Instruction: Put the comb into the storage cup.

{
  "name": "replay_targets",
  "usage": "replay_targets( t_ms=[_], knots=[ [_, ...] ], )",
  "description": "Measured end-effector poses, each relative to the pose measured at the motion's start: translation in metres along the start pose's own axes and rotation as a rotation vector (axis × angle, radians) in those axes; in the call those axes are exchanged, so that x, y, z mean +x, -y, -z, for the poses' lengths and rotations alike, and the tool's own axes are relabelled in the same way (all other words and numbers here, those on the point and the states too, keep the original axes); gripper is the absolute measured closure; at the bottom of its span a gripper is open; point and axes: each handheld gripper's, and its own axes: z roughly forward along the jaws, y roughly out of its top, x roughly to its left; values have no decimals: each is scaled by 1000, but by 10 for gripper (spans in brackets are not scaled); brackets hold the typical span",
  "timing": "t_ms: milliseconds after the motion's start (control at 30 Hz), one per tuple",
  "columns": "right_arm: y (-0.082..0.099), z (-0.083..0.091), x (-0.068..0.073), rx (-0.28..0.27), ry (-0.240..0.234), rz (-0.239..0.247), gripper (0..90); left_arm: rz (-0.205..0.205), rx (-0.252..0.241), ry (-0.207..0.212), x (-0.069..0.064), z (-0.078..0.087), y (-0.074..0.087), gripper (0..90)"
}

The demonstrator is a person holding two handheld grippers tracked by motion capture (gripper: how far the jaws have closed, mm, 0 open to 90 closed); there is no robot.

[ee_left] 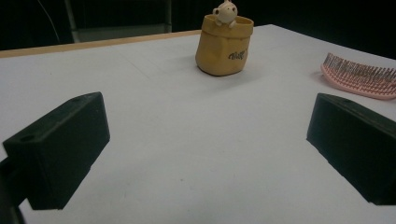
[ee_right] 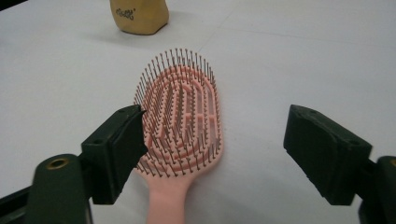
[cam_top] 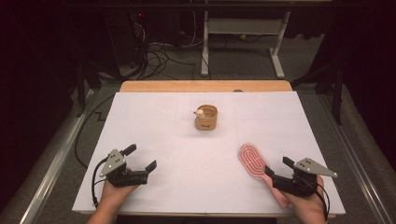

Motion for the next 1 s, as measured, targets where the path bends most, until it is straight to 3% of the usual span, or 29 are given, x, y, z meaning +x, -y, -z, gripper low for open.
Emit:
replay_targets(
  t_ms=[400,533,633,833,1000],
  knots=[
    [-2,1,1,-41,20,-14,12,-1,-4,7,-1,0,0,6],
    [-3,1,2,-58,20,-8,1,-3,4,5,0,0,0,6],
    [-4,0,7,-45,31,28,1,-12,4,3,-1,0,0,5],
    [-5,-2,9,-27,29,24,1,-22,1,10,-3,-2,0,5],
    [-9,-9,13,44,40,36,1,-14,20,2,-2,-2,0,5]
  ],
)
